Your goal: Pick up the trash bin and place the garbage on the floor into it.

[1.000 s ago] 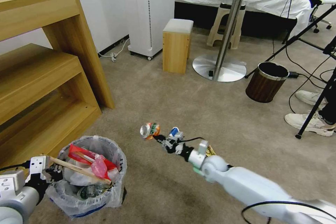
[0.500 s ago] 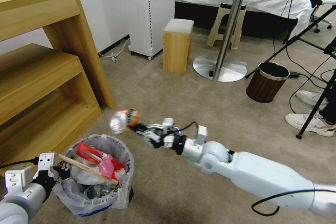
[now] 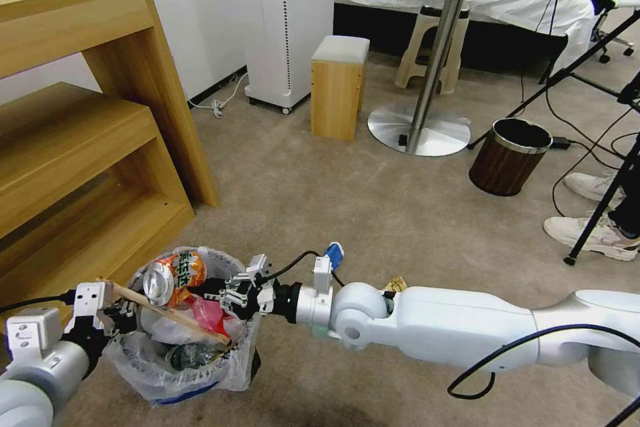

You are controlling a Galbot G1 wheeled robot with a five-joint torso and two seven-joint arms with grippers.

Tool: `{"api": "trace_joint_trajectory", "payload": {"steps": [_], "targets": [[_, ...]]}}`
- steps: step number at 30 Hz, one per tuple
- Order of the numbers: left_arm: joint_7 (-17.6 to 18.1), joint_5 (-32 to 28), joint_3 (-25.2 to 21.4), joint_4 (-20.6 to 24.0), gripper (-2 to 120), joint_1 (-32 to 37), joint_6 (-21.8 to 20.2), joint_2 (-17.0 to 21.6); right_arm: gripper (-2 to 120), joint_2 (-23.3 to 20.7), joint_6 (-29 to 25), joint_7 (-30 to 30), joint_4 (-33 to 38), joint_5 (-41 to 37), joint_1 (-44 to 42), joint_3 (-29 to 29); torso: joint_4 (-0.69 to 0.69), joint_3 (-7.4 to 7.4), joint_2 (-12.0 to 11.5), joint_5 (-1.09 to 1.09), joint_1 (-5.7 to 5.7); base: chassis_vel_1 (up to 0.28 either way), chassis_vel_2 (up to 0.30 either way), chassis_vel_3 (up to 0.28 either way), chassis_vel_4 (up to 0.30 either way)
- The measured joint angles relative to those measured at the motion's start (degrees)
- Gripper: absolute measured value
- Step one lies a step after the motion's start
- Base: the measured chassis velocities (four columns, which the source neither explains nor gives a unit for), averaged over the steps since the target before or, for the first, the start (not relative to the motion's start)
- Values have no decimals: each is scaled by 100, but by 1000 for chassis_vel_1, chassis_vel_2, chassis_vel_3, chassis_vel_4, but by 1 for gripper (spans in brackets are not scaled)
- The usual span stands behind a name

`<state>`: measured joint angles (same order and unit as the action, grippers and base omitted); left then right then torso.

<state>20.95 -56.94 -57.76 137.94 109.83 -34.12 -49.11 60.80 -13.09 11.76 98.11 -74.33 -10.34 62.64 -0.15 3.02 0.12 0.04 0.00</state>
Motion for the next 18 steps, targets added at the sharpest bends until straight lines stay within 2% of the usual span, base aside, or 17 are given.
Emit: {"api": "trace_joint_trajectory", "payload": {"steps": [10,15,16,18], "targets": [[34,-27,32,12,0,-58,-5,7,9,110,89,-437,-11,69,-277,67,0,0,0,1,0,0,0,0,0],[31,-39,35,-14,0,-70,-7,-6,26,50,116,-622,80,146,-350,46,1,0,0,1,0,0,0,0,0],[31,-39,35,-14,0,-70,-7,-6,26,50,116,-622,80,146,-350,46,1,0,0,1,0,0,0,0,0],[30,-62,17,-46,0,-87,-8,3,37,-43,134,-659,184,158,-376,-1,0,-1,0,1,0,0,0,0,0]]}}
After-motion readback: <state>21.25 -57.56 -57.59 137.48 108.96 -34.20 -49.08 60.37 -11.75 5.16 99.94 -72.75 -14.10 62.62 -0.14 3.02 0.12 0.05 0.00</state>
